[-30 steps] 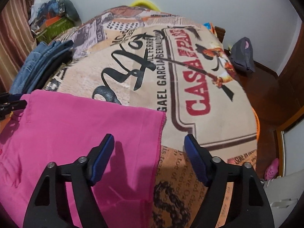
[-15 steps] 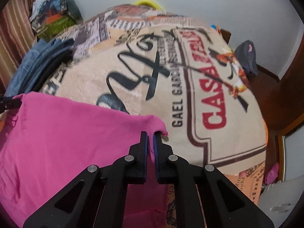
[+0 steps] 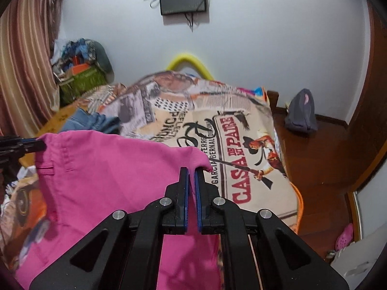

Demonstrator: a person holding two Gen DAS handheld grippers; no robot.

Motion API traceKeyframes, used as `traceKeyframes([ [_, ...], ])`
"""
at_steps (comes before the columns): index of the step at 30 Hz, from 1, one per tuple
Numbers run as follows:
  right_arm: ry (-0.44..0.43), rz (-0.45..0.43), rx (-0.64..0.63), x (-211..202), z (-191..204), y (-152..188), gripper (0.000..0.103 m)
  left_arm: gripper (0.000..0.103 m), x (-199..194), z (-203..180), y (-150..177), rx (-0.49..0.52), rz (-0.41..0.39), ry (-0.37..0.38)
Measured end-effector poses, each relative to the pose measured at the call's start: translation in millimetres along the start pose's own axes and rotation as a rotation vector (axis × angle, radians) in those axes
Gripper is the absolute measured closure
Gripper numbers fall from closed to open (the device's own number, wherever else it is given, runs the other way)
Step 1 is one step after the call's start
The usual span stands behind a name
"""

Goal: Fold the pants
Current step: 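Lift the waistband with both grippers and fold it over toward the hem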

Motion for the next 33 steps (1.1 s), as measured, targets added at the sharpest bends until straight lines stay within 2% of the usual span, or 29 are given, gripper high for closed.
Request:
traceKeyframes([
  [4, -0.006, -0.037, 0.006, -42.6, 8.4, 2.9, 0.099, 0.093, -30.6, -13.7, 9.9, 0.015, -0.015, 0.008],
  [11, -0.008, -0.046, 0.042, -98.5, 21.2, 27.7, 0.099, 0.093, -83.3, -34.5, 34.9, 0.033, -0.029, 0.023],
  [19, 0.0, -0.043, 0.077, -149.1, 37.1, 67.7, 0.099, 0.093, -131.9, -50.0, 82.7, 0.072, 0.007, 0.036],
  [27, -0.009, 0.013, 0.126, -169.7, 49.2, 115.2, 0.099, 0.093, -152.3, -56.5, 150.2, 0.04, 0.109, 0.056],
  [33, 0.003, 0.099, 0.137, -167.8, 58.5, 164.9, 0.099, 0.093, -152.2, -59.0, 196.7, -0.002, 0.181, 0.067],
])
Point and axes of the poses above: each gripper's, at about its wrist camera, not at the fingertips, and x roughly the way its jaws point, z to its left, y to its underside, the point moved 8 cm from there along x, roughly the way its jaws point, and after that the axes turned 10 degrees about -z, right-handed, at the moved point
